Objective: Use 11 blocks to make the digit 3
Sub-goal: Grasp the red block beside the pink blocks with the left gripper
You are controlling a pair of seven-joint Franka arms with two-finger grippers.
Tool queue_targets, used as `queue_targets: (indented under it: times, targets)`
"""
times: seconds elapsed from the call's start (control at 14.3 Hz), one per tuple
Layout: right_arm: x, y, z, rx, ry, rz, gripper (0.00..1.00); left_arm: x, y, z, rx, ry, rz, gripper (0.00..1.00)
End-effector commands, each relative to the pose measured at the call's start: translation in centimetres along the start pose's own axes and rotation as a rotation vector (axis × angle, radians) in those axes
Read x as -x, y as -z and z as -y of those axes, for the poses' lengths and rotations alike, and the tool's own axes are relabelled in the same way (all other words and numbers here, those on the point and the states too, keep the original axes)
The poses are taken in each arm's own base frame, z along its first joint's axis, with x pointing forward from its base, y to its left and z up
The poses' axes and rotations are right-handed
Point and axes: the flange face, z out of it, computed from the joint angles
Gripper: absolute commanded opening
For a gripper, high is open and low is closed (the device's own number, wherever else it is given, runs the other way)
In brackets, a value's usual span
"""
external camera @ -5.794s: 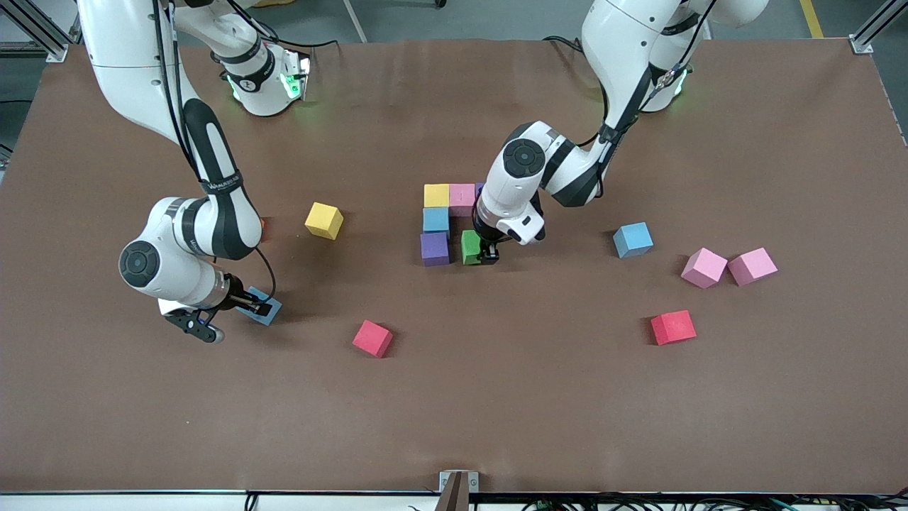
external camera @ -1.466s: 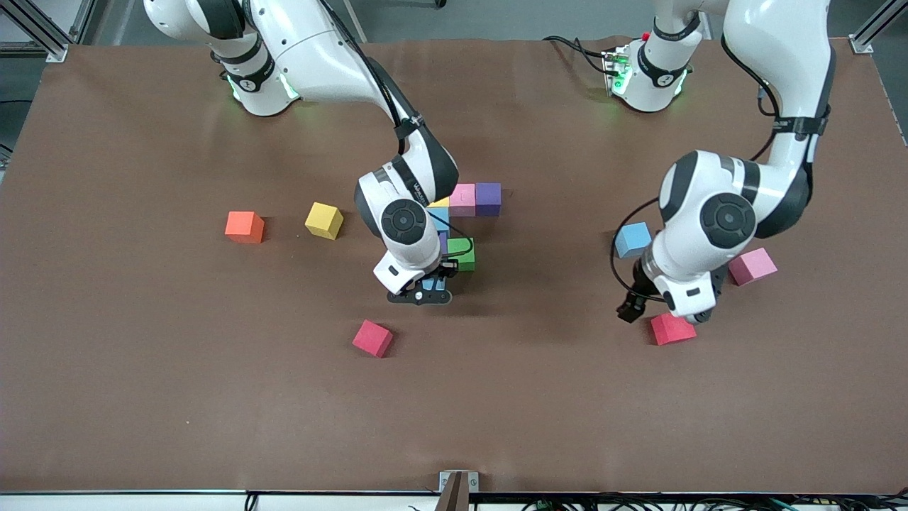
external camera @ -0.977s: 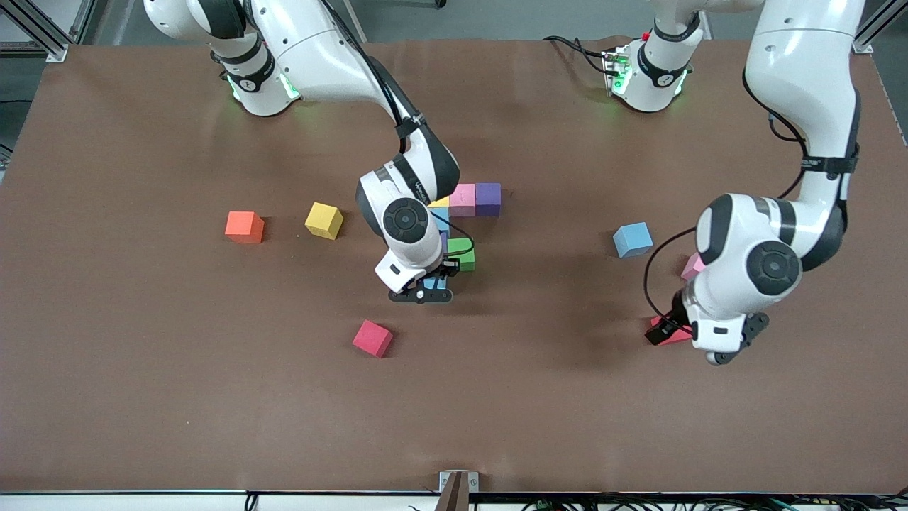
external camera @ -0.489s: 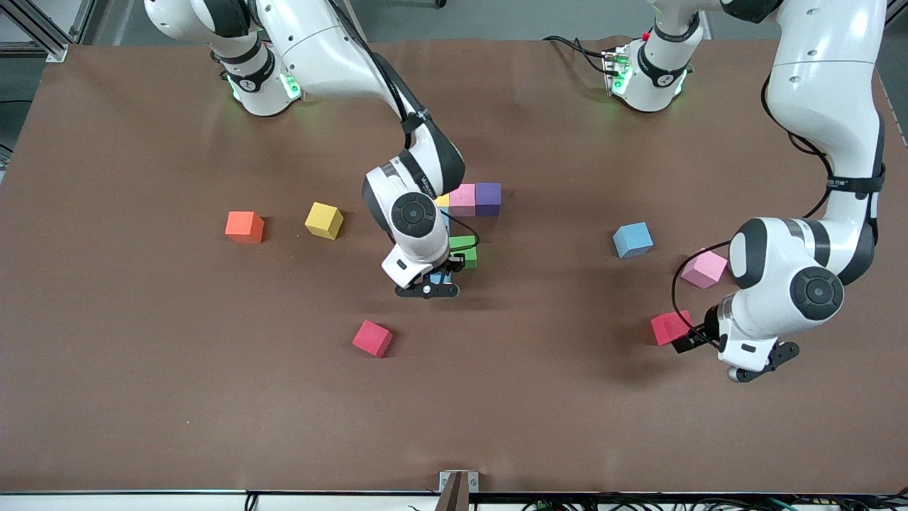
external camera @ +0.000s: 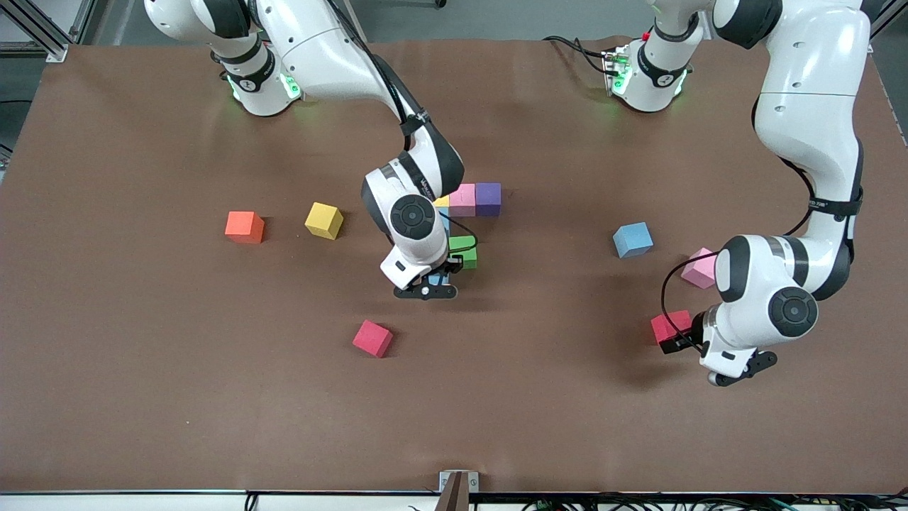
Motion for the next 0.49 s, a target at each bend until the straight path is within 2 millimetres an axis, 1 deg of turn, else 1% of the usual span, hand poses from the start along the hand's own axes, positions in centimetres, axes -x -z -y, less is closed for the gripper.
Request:
queue_targets:
  times: [0.0, 0.14, 0.28, 0.42]
  targets:
    - [-0.29, -0.54, -0.25, 0.005, 0.007, 0.008, 0.02, -0.37, -0.67, -0.22, 0.001, -0.020, 0.015, 0.99]
    - [-0.36, -0.53, -0.33, 0.004, 0.004, 0.009, 0.02, -0.24, -1.00, -0.41, 0.007, -0.017, 0.023, 0.94]
    - [-0.28, -0.49, -0.21, 0.003, 0.005, 0.010, 0.02, -0.16, -0.88, -0.61, 0.011, -0.017, 0.023, 0.82]
    - [-0.07, -0.63, -0.30, 0.014, 0.004, 0.030, 0.02, -0.08, -1.06, -0.65, 0.022, -0.004, 0.032, 0.65]
